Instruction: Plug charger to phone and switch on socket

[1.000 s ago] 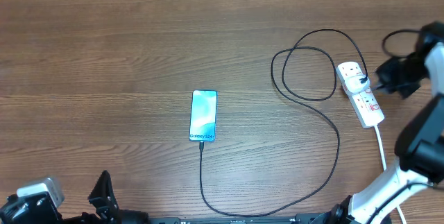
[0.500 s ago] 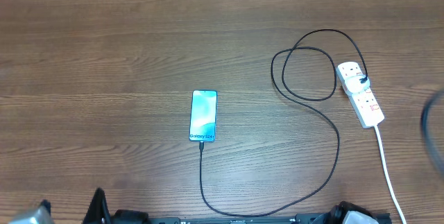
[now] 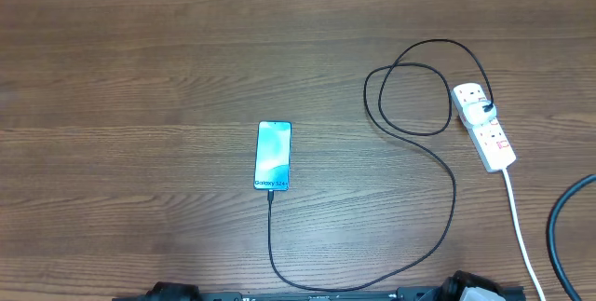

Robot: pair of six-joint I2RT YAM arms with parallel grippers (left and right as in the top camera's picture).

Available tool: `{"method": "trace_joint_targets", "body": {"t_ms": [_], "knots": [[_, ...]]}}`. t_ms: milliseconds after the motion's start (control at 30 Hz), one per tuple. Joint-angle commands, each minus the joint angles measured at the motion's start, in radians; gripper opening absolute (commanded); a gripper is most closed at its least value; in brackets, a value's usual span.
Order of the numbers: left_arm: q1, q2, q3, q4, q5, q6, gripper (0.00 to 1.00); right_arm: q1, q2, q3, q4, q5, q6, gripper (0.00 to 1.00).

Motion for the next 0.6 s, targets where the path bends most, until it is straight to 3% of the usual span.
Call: {"method": "trace_joint_targets", "body": {"t_ms": [0, 233, 567], "knots": [[0.062, 0.004, -0.016, 0.006, -0.021, -0.013, 1.0, 0.073, -0.005, -0.017, -0.007, -0.034, -0.053, 0.06], [0.203, 0.002, -0.018, 0.006, 0.002, -0.013, 1.0, 0.146, -0.097, -0.106, 0.007, 0.0, -0.081, 0.06], [0.208, 0.002, -0.018, 0.007, 0.002, -0.014, 1.0, 0.131, -0.401, -0.264, -0.02, -0.001, -0.143, 0.07]]}}
